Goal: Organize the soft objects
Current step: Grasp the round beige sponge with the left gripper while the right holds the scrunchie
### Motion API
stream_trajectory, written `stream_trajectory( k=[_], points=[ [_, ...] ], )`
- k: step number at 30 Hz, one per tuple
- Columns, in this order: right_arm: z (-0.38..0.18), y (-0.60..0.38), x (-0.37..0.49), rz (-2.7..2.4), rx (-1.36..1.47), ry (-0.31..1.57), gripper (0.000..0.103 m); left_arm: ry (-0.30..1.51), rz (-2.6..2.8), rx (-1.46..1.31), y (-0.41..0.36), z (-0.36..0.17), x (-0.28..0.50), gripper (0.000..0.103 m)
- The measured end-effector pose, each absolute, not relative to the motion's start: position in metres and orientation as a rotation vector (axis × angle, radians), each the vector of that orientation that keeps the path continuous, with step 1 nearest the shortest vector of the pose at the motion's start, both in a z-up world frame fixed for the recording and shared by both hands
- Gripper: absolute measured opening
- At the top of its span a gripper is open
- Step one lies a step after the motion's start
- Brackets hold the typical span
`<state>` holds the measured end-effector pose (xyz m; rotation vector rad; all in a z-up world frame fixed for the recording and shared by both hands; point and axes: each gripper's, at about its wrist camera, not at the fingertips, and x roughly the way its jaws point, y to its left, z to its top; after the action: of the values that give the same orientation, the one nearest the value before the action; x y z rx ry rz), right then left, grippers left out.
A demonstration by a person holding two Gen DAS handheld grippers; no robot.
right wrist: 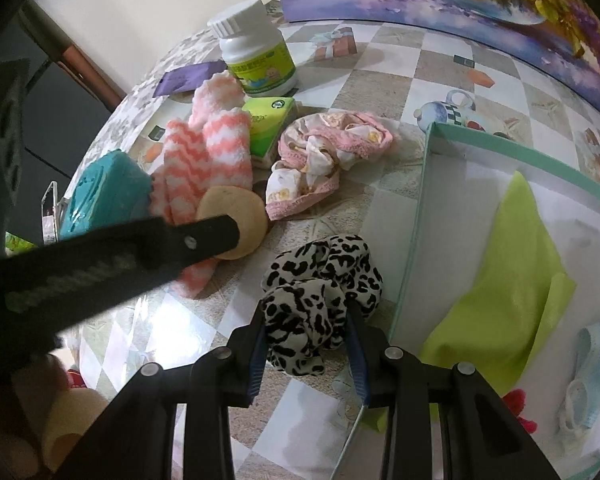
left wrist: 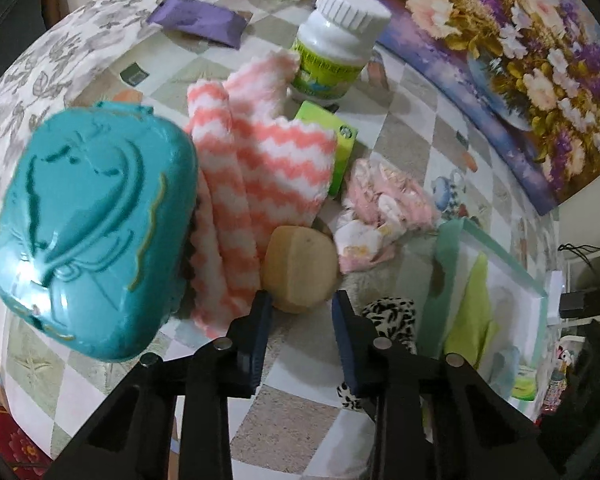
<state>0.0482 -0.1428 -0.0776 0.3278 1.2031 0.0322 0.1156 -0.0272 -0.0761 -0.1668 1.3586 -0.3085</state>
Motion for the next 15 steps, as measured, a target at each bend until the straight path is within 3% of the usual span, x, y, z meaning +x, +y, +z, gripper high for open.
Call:
stream_trajectory(
  k=[15],
  points=[
    [-0.080,-0.145,0.048,0.033,0.350,1.210,0.037,1.351,-0.292,-0.235,-0.028,-0.087,0.126,0.032]
  ],
)
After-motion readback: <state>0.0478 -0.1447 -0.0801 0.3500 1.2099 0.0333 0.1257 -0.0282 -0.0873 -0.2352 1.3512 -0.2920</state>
